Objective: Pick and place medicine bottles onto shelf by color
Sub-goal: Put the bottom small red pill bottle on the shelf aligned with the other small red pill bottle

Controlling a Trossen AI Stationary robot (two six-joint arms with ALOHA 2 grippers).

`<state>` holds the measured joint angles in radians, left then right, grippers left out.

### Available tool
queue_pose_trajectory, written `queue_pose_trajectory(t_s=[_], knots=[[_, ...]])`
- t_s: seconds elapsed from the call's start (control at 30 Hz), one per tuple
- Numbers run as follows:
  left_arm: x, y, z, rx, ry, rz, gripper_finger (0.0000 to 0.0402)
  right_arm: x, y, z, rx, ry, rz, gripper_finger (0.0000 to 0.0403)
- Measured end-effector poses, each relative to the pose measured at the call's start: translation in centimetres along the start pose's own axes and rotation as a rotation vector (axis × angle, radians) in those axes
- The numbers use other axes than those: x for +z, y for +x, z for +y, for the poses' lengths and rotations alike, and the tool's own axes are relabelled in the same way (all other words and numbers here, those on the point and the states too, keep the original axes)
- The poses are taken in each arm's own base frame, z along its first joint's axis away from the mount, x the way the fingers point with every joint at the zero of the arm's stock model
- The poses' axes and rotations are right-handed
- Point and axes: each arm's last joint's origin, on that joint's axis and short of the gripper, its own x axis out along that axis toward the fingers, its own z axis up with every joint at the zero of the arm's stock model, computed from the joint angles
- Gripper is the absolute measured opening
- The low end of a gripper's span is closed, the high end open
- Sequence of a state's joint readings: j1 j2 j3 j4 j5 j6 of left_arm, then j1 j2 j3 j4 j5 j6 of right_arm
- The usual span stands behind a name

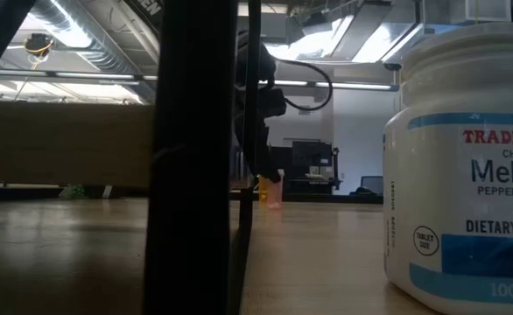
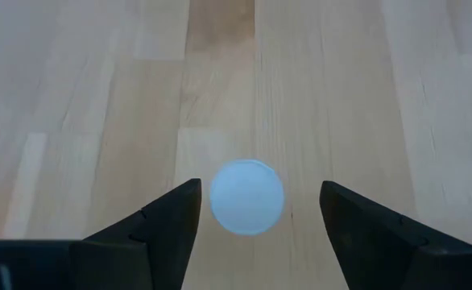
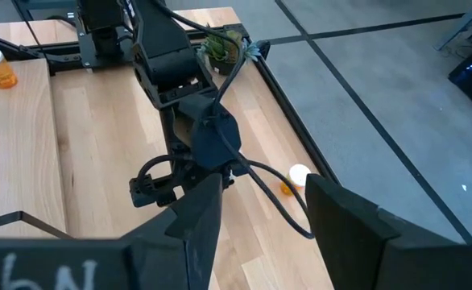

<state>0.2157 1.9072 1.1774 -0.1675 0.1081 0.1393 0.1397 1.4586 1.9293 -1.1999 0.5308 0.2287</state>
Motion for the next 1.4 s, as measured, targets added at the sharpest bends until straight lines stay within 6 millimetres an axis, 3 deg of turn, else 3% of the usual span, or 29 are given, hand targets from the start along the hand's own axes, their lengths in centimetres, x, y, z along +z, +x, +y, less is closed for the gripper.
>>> queue_pose_trajectory(t_s=[0.53, 0.97, 1.4], knots=[[-0.03, 0.00, 0.02, 0.013, -0.028, 0.005, 0.0244, 0.00, 0.00, -0.01, 0.000, 0.004, 0.000, 0.0181], [-0.01, 0.01, -0.14, -0.009, -0.026, 0.002, 0.0153, 0.00, 0.00, 0.00, 0.000, 0.003, 0.000, 0.0181], [0.00, -0.15, -0.18, -0.016, -0.039, 0.006, 0.0100, -0.01, 0.00, 0.00, 0.000, 0.002, 0.001, 0.0181]])
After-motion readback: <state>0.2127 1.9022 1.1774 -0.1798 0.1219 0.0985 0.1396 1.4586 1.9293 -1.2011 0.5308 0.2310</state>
